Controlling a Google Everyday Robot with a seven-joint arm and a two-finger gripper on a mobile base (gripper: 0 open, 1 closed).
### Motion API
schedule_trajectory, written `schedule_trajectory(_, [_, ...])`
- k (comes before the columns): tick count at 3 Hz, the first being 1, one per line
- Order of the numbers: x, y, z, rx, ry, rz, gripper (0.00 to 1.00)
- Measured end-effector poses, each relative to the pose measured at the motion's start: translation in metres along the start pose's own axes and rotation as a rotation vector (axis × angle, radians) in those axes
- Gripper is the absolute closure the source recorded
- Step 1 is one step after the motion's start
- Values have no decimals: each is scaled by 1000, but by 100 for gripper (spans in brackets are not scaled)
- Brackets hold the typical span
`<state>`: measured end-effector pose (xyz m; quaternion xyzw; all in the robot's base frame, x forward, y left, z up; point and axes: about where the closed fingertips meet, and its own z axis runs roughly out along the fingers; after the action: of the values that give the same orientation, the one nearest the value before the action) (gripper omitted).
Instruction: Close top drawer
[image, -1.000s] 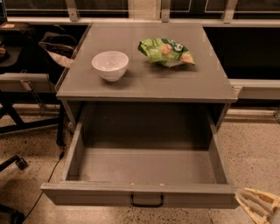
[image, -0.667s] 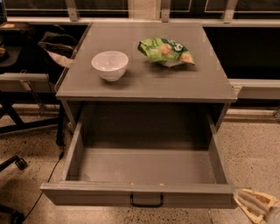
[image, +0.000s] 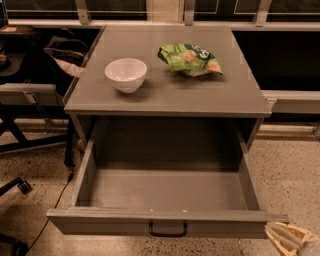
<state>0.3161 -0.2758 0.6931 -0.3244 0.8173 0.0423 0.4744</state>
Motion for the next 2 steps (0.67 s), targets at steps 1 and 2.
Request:
schedule_trajectory(1, [14,8,3,-6,21,44,100])
schedule_trajectory(2, [21,12,7,-8,42,58,100])
